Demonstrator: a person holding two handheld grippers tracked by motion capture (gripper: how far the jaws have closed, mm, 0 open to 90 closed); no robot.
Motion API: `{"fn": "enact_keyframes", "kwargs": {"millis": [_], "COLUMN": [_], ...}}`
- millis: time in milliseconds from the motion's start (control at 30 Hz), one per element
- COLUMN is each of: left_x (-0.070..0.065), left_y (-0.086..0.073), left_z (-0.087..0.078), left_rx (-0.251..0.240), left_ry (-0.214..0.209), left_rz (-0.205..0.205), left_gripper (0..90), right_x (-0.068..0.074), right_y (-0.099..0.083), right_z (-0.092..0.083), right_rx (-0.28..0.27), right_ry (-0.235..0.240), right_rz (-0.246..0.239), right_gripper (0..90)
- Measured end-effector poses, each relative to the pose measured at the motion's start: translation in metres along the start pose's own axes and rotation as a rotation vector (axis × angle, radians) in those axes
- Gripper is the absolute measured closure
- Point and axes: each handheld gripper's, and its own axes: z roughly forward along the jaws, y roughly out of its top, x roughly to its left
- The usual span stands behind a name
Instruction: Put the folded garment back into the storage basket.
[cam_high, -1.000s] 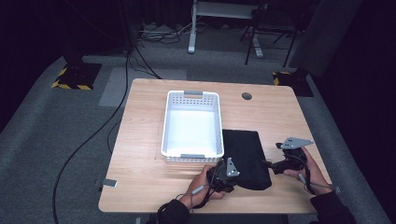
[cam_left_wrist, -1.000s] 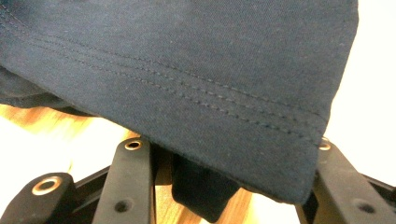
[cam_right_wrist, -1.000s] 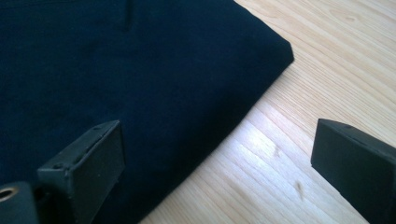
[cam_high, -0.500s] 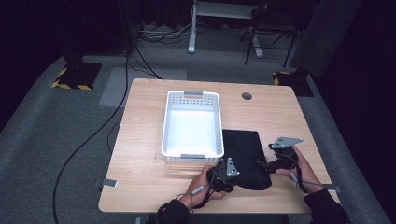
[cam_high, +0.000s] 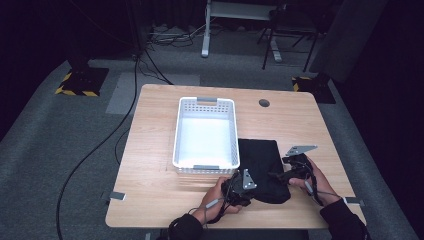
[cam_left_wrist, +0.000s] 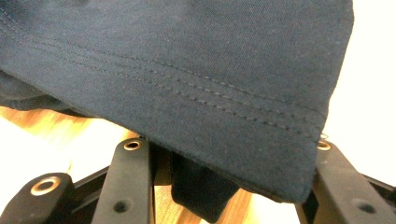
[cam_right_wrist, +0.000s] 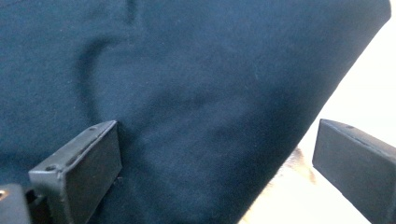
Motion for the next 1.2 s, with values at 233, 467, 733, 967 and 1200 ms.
{"fn": "enact_keyframes", "kwargs": {"millis": [233,467,733,967,1200], "left_x": [-0.001,-0.004,-0.006,-0.006,-0.005], "left_y": [0.001,0.004,0.008,0.014,0.018], "left_z": [0.000,0.000,-0.007,-0.011,-0.011], "left_rx": [0.001,0.023,-0.006,-0.022,-0.027], "left_ry": [0.006,0.034,0.083,0.109,0.103], "left_rz": [0.002,0.020,0.039,0.054,0.055], "left_gripper": [56.0,56.6,66.7,70.9,72.4], "right_x": [-0.002,-0.004,0.007,0.016,0.019], "right_y": [-0.001,0.000,0.001,0.003,0.004], "right_z": [-0.001,-0.006,-0.016,-0.028,-0.031], "right_rx": [-0.005,-0.027,-0.068,-0.104,-0.116], "right_ry": [0.094,0.180,0.114,0.057,0.028], "right_rz": [0.006,-0.013,-0.085,-0.134,-0.148], "right_gripper": [23.0,57.1,65.7,70.3,72.2]}}
